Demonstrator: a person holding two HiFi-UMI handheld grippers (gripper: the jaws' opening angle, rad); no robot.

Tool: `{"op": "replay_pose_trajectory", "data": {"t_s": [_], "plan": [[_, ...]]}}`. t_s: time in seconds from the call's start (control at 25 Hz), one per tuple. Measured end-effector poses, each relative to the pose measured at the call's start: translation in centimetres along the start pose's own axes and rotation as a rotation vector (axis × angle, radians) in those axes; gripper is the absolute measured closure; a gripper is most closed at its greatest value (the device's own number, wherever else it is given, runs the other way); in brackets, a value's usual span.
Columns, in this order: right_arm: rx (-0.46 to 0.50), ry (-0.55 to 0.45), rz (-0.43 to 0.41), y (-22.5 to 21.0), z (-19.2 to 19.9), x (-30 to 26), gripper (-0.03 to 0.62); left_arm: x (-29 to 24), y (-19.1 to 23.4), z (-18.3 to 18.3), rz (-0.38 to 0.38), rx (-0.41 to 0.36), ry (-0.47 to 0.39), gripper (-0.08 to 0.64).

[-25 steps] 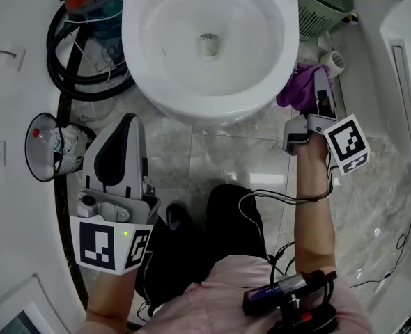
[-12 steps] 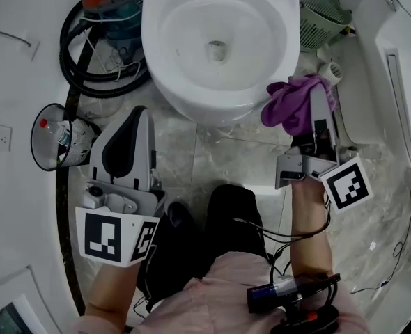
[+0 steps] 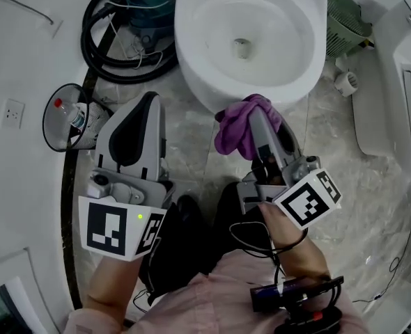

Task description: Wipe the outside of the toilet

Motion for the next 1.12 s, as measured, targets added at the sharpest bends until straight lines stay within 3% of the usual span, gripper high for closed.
{"op": "replay_pose_trajectory", "data": {"t_s": [0.32,0.56,0.6,0.64,0.76,0.84,1.0,1.12], "plan": [[0.049,0.083,-0.046,2.2,6.1,-3.5,0.482,0.3,1.7,0.6,-0.017,-0.001,0.013,0.553],[-0.051,0.137,0.018,0.6,12.1,-6.0,0.482,0.3,2.6,1.5,-0.026,-0.002,0.041,0.552],[0.003,0.136,0.035,0.4,12.7,-6.5,0.48,0.3,2.8,1.7,-0.028,-0.002,0.048,0.552],[0.116,0.136,0.049,0.4,13.1,-7.0,0.48,0.2,2.9,1.9,-0.029,-0.002,0.054,0.552],[0.607,0.147,0.041,1.7,13.6,-8.1,0.48,0.1,3.4,2.3,-0.03,-0.002,0.065,0.552],[0.837,0.163,0.022,2.5,14.1,-8.4,0.48,0.0,3.7,2.5,-0.03,-0.001,0.07,0.552],[1.133,0.155,0.035,2.8,14.9,-9.7,0.48,0.0,4.1,2.7,-0.029,0.007,0.079,0.552],[1.313,0.191,0.088,1.9,16.3,-10.7,0.482,0.1,4.1,2.9,-0.03,0.005,0.084,0.552]]}}
Point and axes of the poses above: the fingertips, and each gripper's own axes: x backward along the fingers, y to its left, z out of its underside, the point moved 2 cm from there along x, backward along the fingers, and after that the axes turned 6 degrees about x, right-handed, at the moved point
